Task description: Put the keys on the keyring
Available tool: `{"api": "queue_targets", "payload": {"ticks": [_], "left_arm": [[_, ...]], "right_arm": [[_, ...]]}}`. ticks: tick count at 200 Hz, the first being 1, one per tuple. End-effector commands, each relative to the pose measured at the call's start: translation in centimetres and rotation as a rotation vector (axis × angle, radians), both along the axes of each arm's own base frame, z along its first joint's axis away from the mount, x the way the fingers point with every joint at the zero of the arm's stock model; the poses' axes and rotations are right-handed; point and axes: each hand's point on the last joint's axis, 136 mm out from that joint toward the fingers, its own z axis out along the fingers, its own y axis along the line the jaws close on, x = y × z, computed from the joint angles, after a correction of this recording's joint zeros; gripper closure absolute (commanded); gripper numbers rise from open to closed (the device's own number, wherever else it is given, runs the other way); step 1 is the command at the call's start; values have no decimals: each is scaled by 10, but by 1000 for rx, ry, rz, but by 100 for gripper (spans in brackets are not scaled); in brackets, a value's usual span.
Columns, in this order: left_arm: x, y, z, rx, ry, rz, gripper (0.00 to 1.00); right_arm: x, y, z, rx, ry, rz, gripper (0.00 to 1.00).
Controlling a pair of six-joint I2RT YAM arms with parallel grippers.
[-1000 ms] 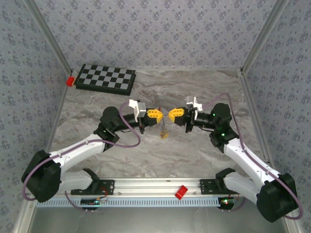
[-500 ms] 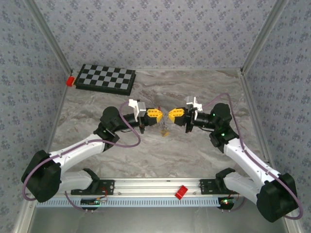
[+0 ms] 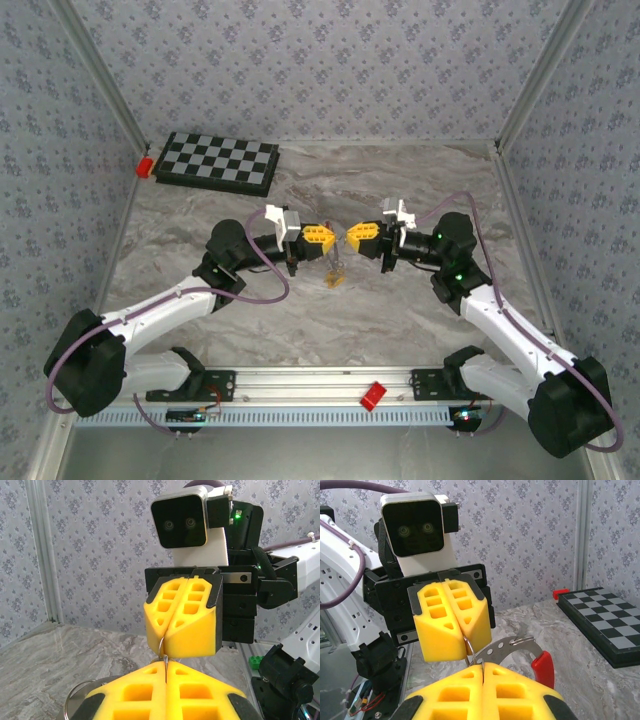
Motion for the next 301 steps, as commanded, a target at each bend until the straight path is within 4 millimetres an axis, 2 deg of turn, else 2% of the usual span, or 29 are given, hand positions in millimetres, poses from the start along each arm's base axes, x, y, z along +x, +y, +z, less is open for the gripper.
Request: {"api": "queue_targets", "payload": {"ticks": [1,103,157,301], "left_arm": [[-3,2,28,-55,-61,-11,100],[0,1,27,-50,-52,-8,100],[1,4,28,-56,-61,18,100],[6,5,27,-56,-51,39,100]], "right_arm": [[-6,3,8,2,-29,33,100],[-12,8,7,-3,-27,73,100],[-6,0,7,0,-39,11,100],[-4,0,7,2,-36,5,100]]}}
